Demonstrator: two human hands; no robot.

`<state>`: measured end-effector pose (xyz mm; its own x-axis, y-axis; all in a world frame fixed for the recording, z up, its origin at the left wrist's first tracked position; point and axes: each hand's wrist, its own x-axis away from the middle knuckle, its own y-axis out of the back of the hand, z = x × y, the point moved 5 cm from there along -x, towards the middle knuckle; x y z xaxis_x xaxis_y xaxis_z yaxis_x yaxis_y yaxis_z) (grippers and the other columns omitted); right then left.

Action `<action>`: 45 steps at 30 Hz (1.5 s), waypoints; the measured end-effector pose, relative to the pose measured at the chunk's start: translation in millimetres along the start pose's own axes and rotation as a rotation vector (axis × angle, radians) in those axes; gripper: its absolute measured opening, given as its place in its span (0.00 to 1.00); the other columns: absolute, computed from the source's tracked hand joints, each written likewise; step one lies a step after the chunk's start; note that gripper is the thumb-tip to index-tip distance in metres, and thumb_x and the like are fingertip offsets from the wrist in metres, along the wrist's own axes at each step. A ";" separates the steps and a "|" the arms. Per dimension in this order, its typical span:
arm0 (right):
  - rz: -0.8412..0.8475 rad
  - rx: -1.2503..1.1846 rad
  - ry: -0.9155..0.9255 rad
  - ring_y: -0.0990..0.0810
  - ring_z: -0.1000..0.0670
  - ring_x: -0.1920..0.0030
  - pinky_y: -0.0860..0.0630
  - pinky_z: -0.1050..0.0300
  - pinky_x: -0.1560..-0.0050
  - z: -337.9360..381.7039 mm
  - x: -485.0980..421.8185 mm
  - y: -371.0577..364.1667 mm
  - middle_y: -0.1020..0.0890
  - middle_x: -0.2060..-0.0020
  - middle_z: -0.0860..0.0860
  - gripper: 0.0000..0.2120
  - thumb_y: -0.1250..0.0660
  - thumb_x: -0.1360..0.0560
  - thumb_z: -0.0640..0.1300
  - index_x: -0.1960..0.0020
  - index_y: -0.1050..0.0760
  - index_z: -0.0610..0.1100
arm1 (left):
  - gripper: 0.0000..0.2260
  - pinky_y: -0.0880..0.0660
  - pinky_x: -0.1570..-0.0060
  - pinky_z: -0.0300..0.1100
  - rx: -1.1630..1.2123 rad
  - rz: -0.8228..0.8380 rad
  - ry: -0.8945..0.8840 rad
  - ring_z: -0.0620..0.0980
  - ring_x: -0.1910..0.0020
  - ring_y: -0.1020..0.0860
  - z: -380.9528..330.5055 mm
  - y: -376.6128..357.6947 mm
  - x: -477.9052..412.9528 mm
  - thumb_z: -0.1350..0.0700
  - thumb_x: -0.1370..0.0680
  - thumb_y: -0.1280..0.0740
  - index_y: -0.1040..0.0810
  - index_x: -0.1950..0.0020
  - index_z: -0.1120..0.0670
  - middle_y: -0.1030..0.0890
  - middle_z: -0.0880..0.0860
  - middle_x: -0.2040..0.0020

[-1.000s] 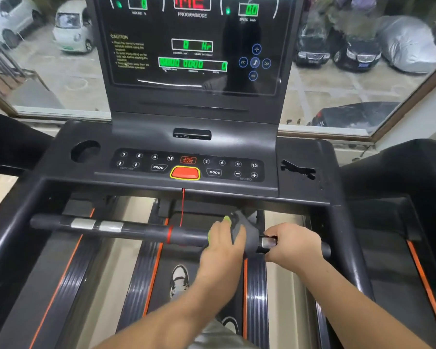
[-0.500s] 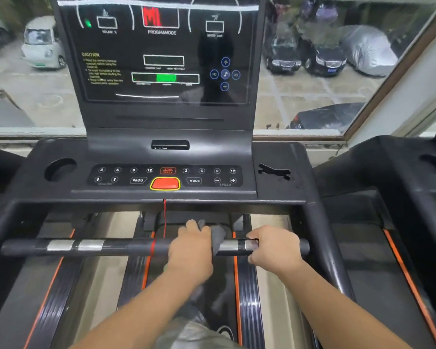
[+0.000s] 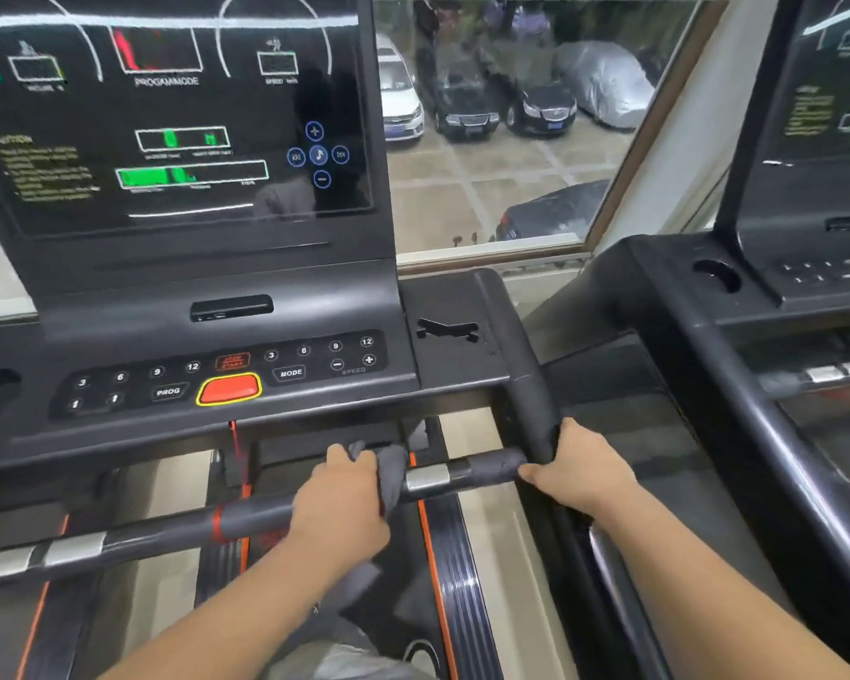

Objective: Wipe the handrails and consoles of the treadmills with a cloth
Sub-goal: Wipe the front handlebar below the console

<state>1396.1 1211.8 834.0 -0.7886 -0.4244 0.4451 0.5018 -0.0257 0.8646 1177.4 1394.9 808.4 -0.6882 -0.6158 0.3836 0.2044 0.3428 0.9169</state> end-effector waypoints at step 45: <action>-0.085 -0.109 -0.046 0.25 0.42 0.56 0.30 0.53 0.59 -7.5 -17.2 2.0 0.21 0.55 0.50 0.19 0.30 0.30 0.51 0.49 0.38 0.49 | 0.18 0.28 0.57 0.41 0.139 0.484 -0.489 0.51 0.55 0.20 -136.7 13.8 -103.5 0.32 0.25 0.31 0.26 0.60 0.46 0.22 0.45 0.61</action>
<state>1413.3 1212.3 826.3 -0.8439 -0.3750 0.3837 0.4663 -0.1592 0.8702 1346.6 1366.4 796.4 -0.7829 0.0077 0.6221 0.4988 0.6054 0.6203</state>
